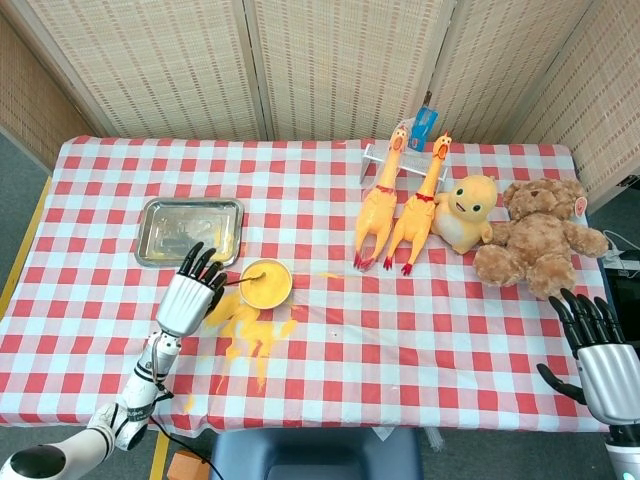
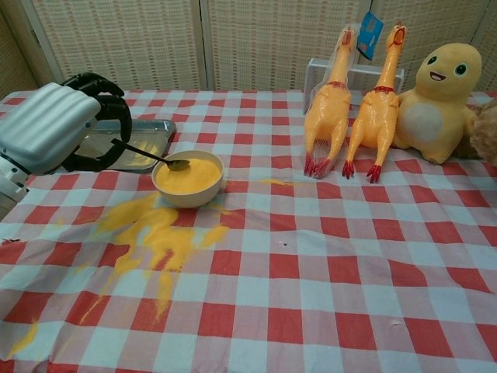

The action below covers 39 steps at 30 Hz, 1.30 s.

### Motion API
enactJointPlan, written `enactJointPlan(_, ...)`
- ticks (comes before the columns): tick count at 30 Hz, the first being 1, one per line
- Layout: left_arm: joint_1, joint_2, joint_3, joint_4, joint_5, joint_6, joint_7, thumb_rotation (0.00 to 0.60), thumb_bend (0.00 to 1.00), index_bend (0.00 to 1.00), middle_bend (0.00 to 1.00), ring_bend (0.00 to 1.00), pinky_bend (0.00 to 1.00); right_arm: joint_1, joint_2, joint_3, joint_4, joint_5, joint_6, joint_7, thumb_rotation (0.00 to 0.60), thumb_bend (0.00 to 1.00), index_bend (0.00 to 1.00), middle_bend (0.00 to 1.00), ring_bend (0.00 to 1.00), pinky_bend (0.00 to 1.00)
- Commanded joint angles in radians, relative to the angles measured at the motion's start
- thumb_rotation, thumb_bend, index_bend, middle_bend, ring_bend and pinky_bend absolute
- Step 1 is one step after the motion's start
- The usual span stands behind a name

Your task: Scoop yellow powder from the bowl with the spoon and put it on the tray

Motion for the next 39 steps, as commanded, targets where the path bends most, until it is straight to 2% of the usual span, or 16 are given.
enactJointPlan(1, 0.012, 0.047, -0.001, -0.087, -0.002, -0.018, 0.022, 0.600, 0.66, 0.88, 0.41, 0.19, 0.15, 0.000, 0.001, 0.000, -0.001, -0.002, 0.001, 0.001, 0.600, 0.11, 0.00, 0.00, 0.00, 0.00)
enactJointPlan(6, 0.022, 0.086, -0.009, -0.174, -0.002, -0.023, 0.049, 0.600, 0.66, 0.88, 0.41, 0.19, 0.15, -0.002, 0.002, -0.005, -0.001, -0.010, 0.003, 0.002, 0.600, 0.11, 0.00, 0.00, 0.00, 0.00)
enactJointPlan(16, 0.021, 0.118, -0.042, -0.247, 0.004, -0.015, 0.059, 0.600, 0.67, 0.88, 0.41, 0.19, 0.15, -0.002, 0.003, -0.007, -0.002, -0.014, 0.003, 0.003, 0.600, 0.11, 0.00, 0.00, 0.00, 0.00)
enactJointPlan(30, 0.024, 0.181, -0.068, -0.465, -0.039, -0.109, 0.004, 0.600, 0.67, 0.88, 0.41, 0.19, 0.15, -0.001, 0.002, -0.005, 0.000, -0.009, 0.001, 0.003, 0.600, 0.11, 0.00, 0.00, 0.00, 0.00)
enactJointPlan(34, 0.023, 0.186, -0.074, -0.480, -0.046, -0.127, 0.017, 0.600, 0.67, 0.88, 0.41, 0.19, 0.15, -0.002, 0.003, -0.005, 0.000, -0.011, 0.002, 0.004, 0.600, 0.11, 0.00, 0.00, 0.00, 0.00)
enactJointPlan(39, 0.020, 0.170, -0.082, -0.430, -0.059, -0.149, 0.026, 0.600, 0.67, 0.88, 0.41, 0.19, 0.15, -0.004, 0.005, -0.005, -0.001, -0.012, 0.007, 0.007, 0.600, 0.11, 0.00, 0.00, 0.00, 0.00)
